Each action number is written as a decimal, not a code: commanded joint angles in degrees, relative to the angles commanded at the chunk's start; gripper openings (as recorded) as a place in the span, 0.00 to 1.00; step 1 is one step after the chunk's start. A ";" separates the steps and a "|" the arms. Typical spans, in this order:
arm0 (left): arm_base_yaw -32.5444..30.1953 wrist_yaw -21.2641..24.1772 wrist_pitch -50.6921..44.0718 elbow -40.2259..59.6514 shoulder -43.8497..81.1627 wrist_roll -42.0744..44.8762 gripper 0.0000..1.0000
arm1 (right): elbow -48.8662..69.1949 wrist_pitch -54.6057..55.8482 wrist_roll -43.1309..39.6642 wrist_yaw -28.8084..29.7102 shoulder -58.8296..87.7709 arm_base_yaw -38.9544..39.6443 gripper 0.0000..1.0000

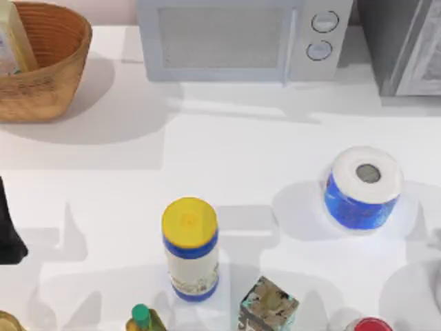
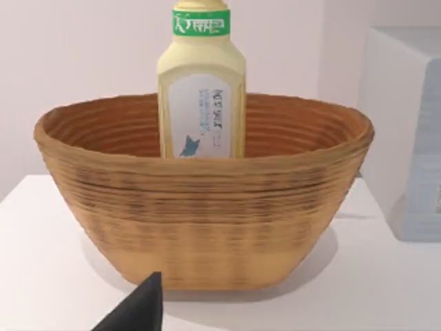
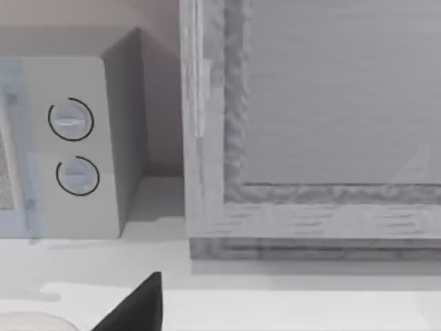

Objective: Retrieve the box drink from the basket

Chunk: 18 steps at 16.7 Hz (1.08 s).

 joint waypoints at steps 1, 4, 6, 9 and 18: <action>0.00 0.00 0.00 0.00 0.00 0.00 1.00 | 0.00 0.00 0.00 0.00 0.00 0.00 1.00; 0.12 0.16 0.93 0.57 1.71 -0.09 1.00 | 0.00 0.00 0.00 0.00 0.00 0.00 1.00; 0.39 0.53 3.37 2.18 5.81 -0.15 1.00 | 0.00 0.00 0.00 0.00 0.00 0.00 1.00; 1.00 1.42 9.60 6.46 16.28 -0.08 1.00 | 0.00 0.00 0.00 0.00 0.00 0.00 1.00; 3.85 5.11 36.66 25.00 61.55 0.35 1.00 | 0.00 0.00 0.00 0.00 0.00 0.00 1.00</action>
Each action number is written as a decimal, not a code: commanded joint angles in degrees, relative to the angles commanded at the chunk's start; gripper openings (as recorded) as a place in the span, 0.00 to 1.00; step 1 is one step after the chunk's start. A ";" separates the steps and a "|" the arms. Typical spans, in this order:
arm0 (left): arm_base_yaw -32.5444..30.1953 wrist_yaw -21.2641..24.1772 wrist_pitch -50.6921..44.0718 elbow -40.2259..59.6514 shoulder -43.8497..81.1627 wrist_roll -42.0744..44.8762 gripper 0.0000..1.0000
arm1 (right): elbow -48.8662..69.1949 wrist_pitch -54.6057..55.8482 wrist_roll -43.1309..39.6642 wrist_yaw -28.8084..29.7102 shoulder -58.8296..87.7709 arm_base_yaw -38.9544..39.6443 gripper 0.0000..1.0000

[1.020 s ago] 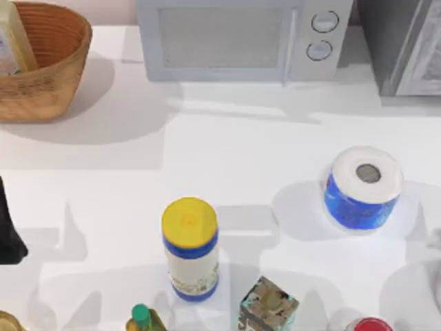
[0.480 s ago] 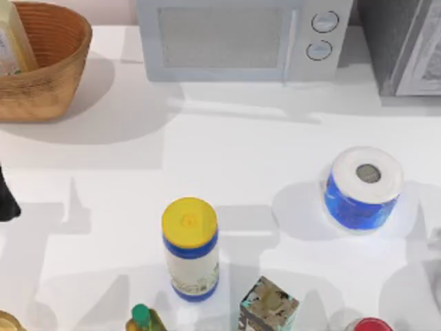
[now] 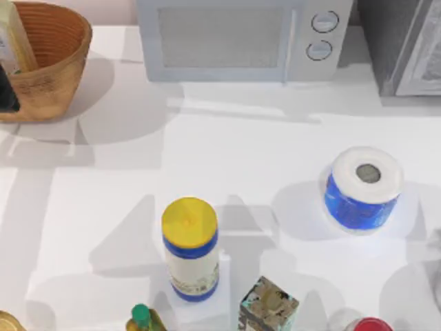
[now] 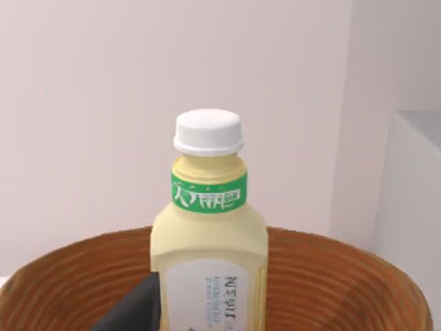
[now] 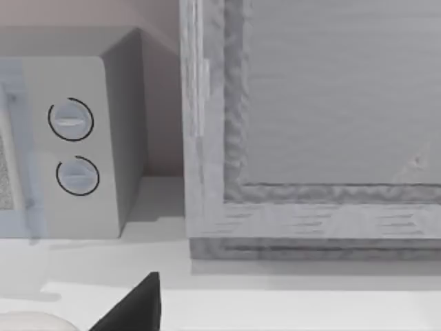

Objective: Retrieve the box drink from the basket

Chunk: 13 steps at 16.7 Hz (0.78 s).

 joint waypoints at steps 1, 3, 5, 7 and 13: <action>0.33 0.42 3.09 2.11 5.22 0.03 1.00 | 0.00 0.00 0.00 0.00 0.00 0.00 1.00; 0.98 1.24 9.05 6.16 15.32 0.09 1.00 | 0.00 0.00 0.00 0.00 0.00 0.00 1.00; 1.58 2.00 14.58 9.90 24.79 0.13 1.00 | 0.00 0.00 0.00 0.00 0.00 0.00 1.00; 2.13 2.70 19.55 13.26 33.43 0.16 1.00 | 0.00 0.00 0.00 0.00 0.00 0.00 1.00; 3.29 4.13 30.13 20.46 51.32 0.21 1.00 | 0.00 0.00 0.00 0.00 0.00 0.00 1.00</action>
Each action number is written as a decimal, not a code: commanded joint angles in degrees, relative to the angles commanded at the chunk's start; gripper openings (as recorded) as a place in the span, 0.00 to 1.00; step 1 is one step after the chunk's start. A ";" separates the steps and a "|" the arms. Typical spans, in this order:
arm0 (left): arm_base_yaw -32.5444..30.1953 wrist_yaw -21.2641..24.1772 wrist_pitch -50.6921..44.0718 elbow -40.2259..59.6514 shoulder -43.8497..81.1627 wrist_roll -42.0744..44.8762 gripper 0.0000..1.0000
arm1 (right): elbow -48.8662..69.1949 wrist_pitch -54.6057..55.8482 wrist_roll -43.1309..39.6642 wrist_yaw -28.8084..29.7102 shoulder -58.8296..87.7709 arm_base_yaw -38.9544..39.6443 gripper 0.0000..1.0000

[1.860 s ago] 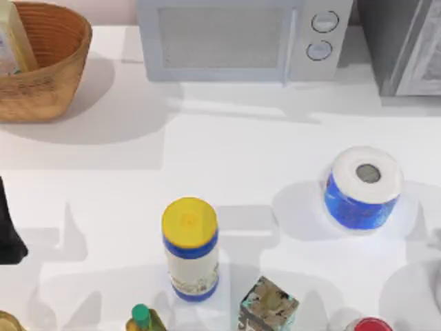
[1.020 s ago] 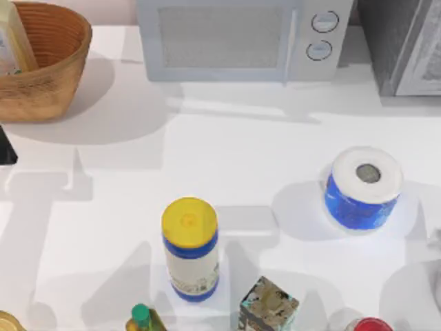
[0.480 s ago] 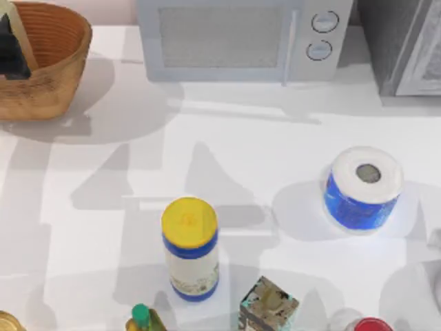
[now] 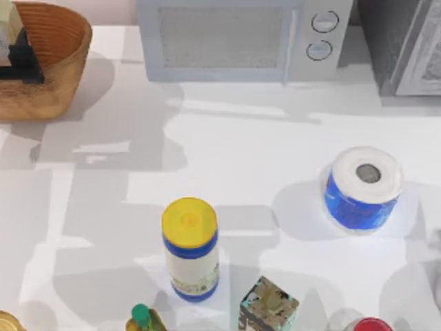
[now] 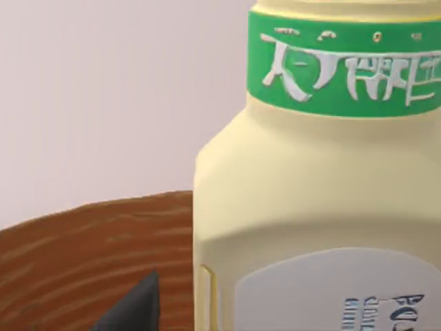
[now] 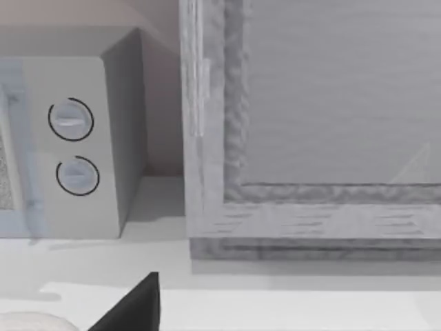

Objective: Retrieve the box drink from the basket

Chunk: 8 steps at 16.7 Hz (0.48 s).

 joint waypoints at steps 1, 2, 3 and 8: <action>0.11 0.13 0.97 0.67 1.58 0.01 1.00 | 0.00 0.00 0.00 0.00 0.00 0.00 1.00; 0.18 0.22 1.65 1.14 2.68 0.01 1.00 | 0.00 0.00 0.00 0.00 0.00 0.00 1.00; 0.22 0.26 2.00 1.37 3.24 0.01 1.00 | 0.00 0.00 0.00 0.00 0.00 0.00 1.00; -0.03 0.04 2.21 1.36 2.16 0.42 1.00 | 0.00 0.00 0.00 0.00 0.00 0.00 1.00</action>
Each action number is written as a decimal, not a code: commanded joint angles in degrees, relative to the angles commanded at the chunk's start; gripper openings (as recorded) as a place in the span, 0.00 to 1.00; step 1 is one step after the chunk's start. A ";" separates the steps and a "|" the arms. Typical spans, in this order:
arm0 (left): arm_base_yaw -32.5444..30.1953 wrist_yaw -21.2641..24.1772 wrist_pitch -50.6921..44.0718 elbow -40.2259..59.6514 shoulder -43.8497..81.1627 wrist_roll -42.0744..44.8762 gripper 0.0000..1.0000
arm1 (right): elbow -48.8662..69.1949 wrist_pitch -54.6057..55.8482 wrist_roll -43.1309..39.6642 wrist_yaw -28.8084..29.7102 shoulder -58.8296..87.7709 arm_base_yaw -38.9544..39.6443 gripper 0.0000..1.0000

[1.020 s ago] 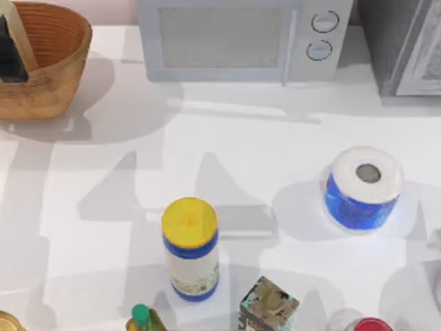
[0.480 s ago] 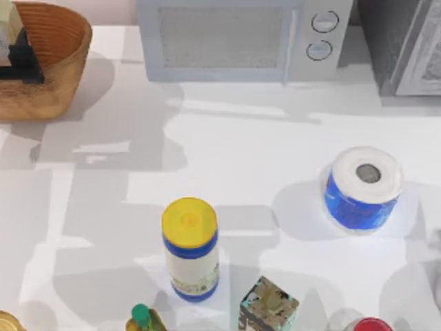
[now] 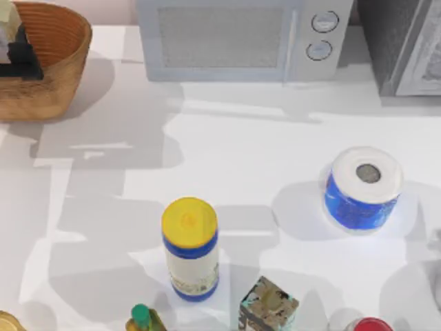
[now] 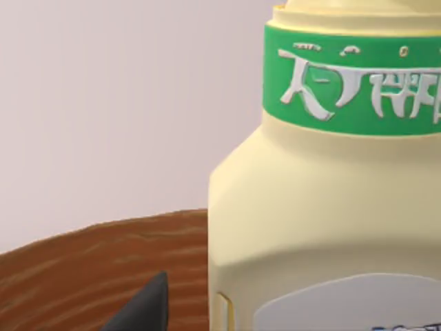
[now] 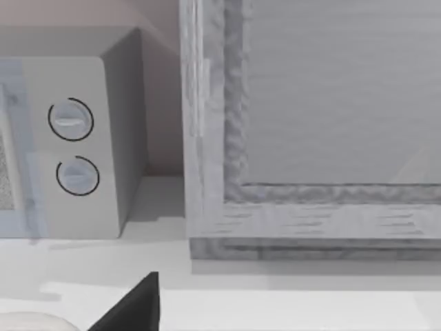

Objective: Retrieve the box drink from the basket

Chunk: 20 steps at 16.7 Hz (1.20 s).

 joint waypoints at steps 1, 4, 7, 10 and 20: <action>-0.01 -0.01 -0.14 0.06 0.17 -0.06 1.00 | 0.00 0.00 0.00 0.00 0.00 0.00 1.00; -0.19 -0.20 -1.71 2.63 2.24 -0.40 1.00 | 0.00 0.00 0.00 0.00 0.00 0.00 1.00; -0.53 -0.50 -3.77 7.59 5.09 -0.45 1.00 | 0.00 0.00 0.00 0.00 0.00 0.00 1.00; -0.83 -0.76 -5.61 11.95 7.58 -0.49 1.00 | 0.00 0.00 0.00 0.00 0.00 0.00 1.00; -0.91 -0.83 -6.13 13.14 8.26 -0.48 0.62 | 0.00 0.00 0.00 0.00 0.00 0.00 1.00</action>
